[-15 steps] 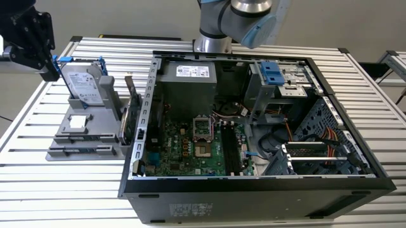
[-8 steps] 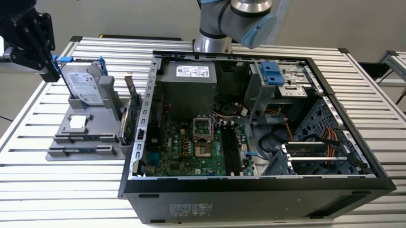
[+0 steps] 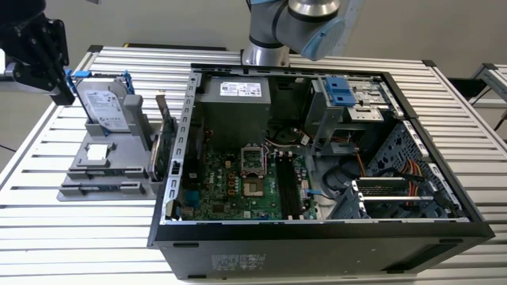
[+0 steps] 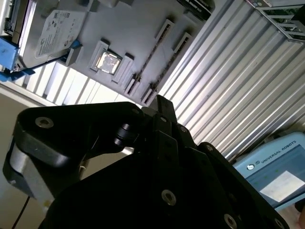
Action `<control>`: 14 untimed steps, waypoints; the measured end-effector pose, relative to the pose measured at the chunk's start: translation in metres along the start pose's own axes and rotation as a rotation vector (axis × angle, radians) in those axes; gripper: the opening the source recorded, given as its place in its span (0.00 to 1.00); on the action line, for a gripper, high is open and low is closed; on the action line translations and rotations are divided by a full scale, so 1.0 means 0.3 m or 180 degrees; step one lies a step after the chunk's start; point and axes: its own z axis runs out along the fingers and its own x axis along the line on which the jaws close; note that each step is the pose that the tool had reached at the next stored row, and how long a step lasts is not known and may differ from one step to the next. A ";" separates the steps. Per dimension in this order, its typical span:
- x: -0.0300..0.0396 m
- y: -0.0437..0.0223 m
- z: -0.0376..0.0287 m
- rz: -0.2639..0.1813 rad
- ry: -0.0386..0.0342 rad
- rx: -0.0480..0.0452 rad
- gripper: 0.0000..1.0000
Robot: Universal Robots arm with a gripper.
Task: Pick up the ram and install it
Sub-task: 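Pick up the ram and move it above insertion slot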
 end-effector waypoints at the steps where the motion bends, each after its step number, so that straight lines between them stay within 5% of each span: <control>1: 0.003 0.000 0.002 0.0000 0.0000 0.0000 0.00; 3: 0.008 0.000 0.005 0.0000 0.0000 0.0000 0.00; 4: 0.010 0.000 0.006 0.0000 0.0000 0.0000 1.00; 14: 0.018 0.001 0.017 0.0000 0.0001 0.0000 1.00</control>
